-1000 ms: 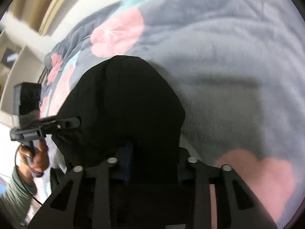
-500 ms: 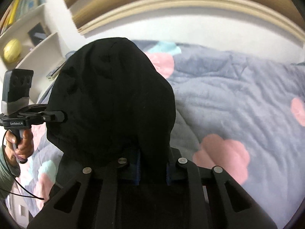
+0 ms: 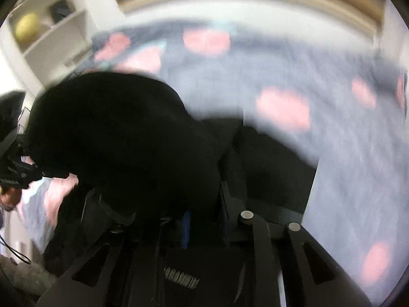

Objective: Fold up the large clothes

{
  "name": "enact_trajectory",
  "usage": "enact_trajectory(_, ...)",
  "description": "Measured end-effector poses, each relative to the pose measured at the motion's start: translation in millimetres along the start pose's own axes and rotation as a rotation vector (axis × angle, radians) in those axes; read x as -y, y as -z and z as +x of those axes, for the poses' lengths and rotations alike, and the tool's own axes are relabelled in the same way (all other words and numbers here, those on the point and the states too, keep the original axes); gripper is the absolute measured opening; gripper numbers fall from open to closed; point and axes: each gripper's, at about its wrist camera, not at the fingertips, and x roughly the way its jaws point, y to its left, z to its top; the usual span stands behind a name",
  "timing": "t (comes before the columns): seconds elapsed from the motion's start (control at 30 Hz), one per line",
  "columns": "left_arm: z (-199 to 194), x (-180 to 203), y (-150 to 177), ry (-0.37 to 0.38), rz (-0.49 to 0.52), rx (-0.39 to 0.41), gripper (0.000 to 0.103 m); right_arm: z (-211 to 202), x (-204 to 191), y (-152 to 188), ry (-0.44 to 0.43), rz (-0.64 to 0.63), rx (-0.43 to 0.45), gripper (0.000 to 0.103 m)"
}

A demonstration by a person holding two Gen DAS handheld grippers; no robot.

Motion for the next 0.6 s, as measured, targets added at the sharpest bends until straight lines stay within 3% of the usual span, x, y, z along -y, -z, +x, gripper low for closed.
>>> enact_trajectory(0.1,13,-10,35,-0.017,-0.100,-0.074,0.030,12,15,36,-0.043,0.098,-0.100,0.030)
enact_trajectory(0.2,0,-21,46,-0.005,-0.188,-0.039,0.030,9,26,49,-0.032,0.150,-0.134,0.030)
enact_trajectory(0.27,-16,-22,43,-0.007,-0.204,0.012,0.033,-4,30,44,-0.018,0.155,-0.105,0.032)
enact_trajectory(0.3,-21,-24,32,-0.012,-0.202,0.039,0.033,-12,30,36,-0.014,0.150,-0.077,0.035)
enact_trajectory(0.4,-38,-15,9,0.000,-0.166,0.111,0.042,-36,19,10,-0.019,0.130,0.013,0.058)
enact_trajectory(0.5,-39,-4,-22,0.020,-0.142,0.154,0.050,-46,2,-26,-0.027,0.093,0.093,0.059)
enact_trajectory(0.6,-24,3,-52,0.049,-0.124,0.159,0.051,-32,-19,-50,0.003,0.064,0.094,0.059)
